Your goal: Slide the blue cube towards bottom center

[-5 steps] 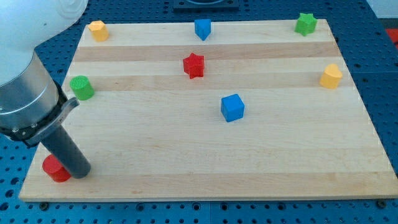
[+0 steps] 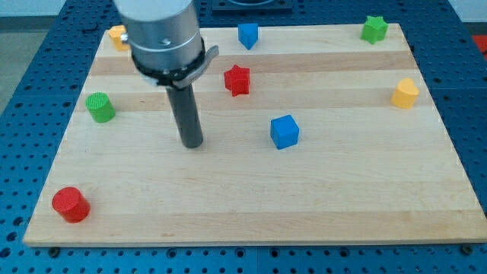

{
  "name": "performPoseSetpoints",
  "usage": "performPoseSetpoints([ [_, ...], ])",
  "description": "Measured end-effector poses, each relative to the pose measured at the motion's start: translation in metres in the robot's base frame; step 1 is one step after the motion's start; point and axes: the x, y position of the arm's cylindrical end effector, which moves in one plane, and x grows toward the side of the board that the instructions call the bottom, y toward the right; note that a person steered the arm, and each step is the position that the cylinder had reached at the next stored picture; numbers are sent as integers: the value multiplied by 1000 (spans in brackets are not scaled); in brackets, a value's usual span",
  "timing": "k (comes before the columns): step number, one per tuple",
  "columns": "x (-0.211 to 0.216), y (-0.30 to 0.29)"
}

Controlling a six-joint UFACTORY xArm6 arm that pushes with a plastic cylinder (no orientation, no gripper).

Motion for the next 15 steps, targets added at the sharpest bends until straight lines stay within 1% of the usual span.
performPoseSetpoints([
  [1,-23,24],
  [2,-32,59],
  [4,-34,142],
  [5,-34,167],
  [7,-27,170],
  [8,-23,161],
  [11,-13,100],
  [12,7,85],
  [13,27,82],
  [14,30,82],
  [15,15,94],
])
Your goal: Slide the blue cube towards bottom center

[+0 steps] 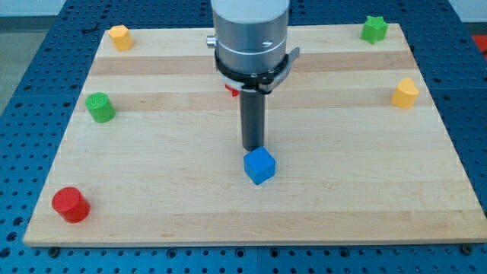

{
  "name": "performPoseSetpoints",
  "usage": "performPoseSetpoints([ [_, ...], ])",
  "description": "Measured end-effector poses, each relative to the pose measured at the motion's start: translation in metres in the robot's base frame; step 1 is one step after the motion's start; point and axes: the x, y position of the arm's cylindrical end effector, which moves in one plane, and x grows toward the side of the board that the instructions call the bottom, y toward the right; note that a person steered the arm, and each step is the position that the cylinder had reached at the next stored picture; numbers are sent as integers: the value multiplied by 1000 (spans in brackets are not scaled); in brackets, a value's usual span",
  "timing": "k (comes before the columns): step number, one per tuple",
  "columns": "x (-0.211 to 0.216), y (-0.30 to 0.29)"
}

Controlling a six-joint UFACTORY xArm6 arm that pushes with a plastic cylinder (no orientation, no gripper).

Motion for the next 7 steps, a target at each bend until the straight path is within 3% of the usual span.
performPoseSetpoints([
  [7,60,26],
])
